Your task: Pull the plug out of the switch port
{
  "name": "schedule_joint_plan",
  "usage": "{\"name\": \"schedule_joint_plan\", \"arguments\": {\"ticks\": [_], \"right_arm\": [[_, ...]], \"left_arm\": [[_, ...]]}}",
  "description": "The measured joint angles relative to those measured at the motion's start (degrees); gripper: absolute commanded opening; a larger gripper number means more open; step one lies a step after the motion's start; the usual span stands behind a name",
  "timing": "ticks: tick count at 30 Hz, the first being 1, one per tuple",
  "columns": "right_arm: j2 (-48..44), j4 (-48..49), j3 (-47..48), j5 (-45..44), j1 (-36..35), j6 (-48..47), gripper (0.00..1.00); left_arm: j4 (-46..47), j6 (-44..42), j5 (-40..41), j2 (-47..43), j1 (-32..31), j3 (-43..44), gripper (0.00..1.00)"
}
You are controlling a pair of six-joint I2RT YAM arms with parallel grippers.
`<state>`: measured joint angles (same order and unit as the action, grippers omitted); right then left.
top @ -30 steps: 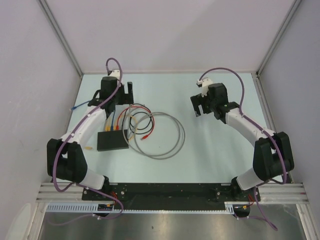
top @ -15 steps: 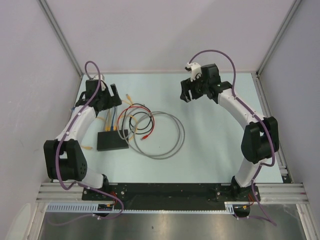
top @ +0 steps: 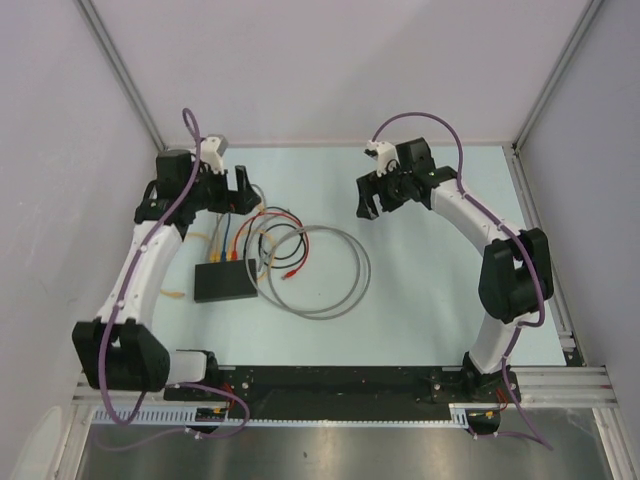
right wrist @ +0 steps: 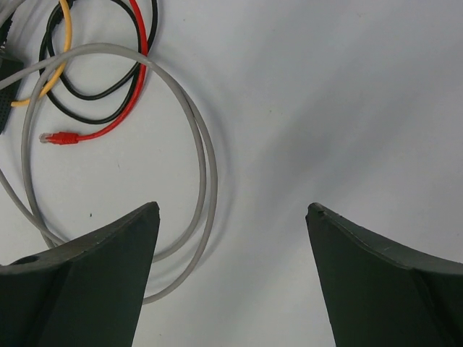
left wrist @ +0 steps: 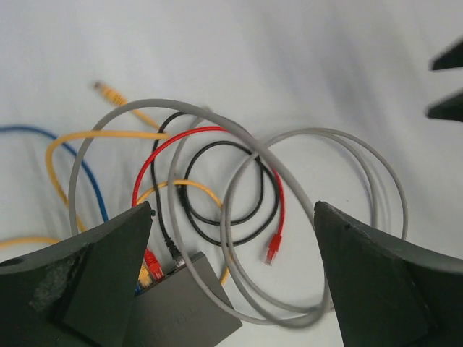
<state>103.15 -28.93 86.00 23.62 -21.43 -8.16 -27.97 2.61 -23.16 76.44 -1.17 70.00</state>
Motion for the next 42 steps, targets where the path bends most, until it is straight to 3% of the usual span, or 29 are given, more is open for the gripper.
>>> {"name": "schedule_joint_plan", "arguments": {"ticks": [5,9,16,22,32,42], "right_arm": [[0.0,0.0,-0.5,0.0,0.0,0.0,0.88],[-0.7,0.0,-1.1,0.0,0.0,-0.5,0.88],[-2.6,-0.9,-3.5,0.0,0.2,-1.1,0.88],[-3.6,-2.1,-3.7,0.0,0.2,-2.0,0.88],[-7.7,-7.2,-4.3,-0.2,0.0,-4.0,0.88],[-8.5,-10.5,-5.6,-1.8,-0.3,-5.7,0.88]], "left_arm": [[-1.6,-2.8,1.6,-9.7,-1.1,-3.3,1.0],[-3.3,2.1,10.6,-14.3,5.3,-6.5,0.95],[-9.4,10.2,21.0,-7.8,15.1,-12.1,0.81],[-11.1,15.8,20.2,1.6,18.2,-18.1,0.77],[-10.1,19.5,15.1,3.7,18.4,-22.7,0.75],[-2.6,20.8,4.3,4.0,18.3,-29.5,0.73]]}}
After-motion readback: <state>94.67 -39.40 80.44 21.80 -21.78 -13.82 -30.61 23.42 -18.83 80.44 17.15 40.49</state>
